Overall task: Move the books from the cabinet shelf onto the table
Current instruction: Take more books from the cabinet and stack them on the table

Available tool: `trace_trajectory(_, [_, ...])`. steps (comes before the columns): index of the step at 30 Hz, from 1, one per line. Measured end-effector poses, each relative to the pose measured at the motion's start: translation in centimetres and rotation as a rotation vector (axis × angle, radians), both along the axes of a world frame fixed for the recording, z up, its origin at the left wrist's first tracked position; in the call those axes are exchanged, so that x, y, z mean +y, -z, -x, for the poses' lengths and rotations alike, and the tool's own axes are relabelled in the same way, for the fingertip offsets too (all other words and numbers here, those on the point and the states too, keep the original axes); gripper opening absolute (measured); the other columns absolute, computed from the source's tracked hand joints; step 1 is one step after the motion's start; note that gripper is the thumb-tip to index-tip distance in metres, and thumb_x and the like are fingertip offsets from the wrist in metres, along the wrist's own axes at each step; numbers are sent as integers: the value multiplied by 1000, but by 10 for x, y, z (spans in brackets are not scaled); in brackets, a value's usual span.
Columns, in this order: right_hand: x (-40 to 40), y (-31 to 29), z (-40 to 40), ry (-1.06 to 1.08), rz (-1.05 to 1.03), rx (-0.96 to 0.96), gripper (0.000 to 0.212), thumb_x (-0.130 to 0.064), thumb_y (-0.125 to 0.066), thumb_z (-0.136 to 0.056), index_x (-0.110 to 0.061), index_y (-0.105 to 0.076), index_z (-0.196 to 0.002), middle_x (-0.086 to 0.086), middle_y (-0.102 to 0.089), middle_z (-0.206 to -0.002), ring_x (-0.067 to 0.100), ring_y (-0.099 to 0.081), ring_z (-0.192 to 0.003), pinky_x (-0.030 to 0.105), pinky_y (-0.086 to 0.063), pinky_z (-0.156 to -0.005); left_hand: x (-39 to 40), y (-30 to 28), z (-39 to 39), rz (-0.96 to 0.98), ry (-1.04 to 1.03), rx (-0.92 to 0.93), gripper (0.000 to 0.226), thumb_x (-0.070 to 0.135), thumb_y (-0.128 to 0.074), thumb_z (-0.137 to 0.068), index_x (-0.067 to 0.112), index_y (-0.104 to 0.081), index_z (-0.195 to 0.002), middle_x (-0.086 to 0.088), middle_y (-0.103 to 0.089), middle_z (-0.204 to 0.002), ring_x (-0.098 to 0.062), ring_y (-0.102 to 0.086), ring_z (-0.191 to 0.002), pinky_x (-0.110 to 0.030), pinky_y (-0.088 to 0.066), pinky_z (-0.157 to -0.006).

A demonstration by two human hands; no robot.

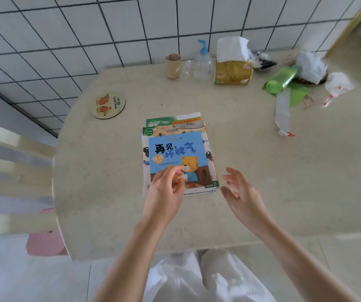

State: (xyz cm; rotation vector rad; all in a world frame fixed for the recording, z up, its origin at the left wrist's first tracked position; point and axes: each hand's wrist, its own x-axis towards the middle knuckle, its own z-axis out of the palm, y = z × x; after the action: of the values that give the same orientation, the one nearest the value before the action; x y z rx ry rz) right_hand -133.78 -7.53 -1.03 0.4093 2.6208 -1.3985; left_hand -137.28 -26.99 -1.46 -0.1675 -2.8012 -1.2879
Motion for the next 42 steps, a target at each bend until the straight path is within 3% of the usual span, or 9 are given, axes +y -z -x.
trace_trajectory(7, [-23, 7, -54, 273, -8, 15, 39, -3, -57, -90, -9, -50, -127, 4, -67, -110, 20, -63, -107, 38, -49, -94, -3, 18, -26, 46, 315, -16, 22, 15, -59, -89, 15, -66, -110, 4, -68, -103, -14, -61, -100, -28, -49, -88])
trace_trajectory(15, [-27, 15, -139, 549, 6, 9, 32, -3, -53, -91, -13, -54, -121, -2, -65, -99, 16, -64, -97, 32, -50, -88, 23, 25, -64, 138, 630, -136, 24, 13, -58, -91, 16, -66, -114, 2, -70, -104, -13, -62, -95, -15, -40, -82])
trace_trajectory(19, [-19, 20, -188, 725, -30, 23, 30, 1, -56, -89, -7, -57, -119, -1, -65, -92, 18, -65, -90, 32, -52, -82, 55, 24, -87, 181, 819, -163, 24, 14, -57, -91, 16, -66, -114, 1, -71, -102, -14, -62, -94, -18, -41, -82])
trace_trajectory(25, [-10, 21, -278, 997, -29, 23, 29, -2, -57, -88, -10, -59, -116, -2, -66, -92, 17, -65, -90, 37, -54, -82, 108, 27, -140, 268, 1052, -154, 24, 16, -57, -91, 19, -67, -113, 1, -71, -92, -14, -64, -82, -16, -38, -72])
trace_trajectory(29, [-11, 19, -358, 1164, -8, 9, 28, -6, -57, -90, -13, -58, -117, -3, -67, -94, 12, -65, -91, 32, -54, -82, 143, 30, -203, 273, 1216, -170, 23, 15, -58, -90, 18, -68, -111, 0, -71, -88, -16, -65, -82, -28, -50, -78])
trace_trajectory(42, [-57, 20, -655, 1725, 31, -36, 28, -10, -55, -91, -12, -57, -119, -3, -66, -100, 11, -63, -94, 35, -52, -88, 203, 51, -522, 289, 1729, -278, 20, 14, -60, -88, 22, -70, -102, 7, -69, -78, -9, -66, -75, -31, -55, -76])
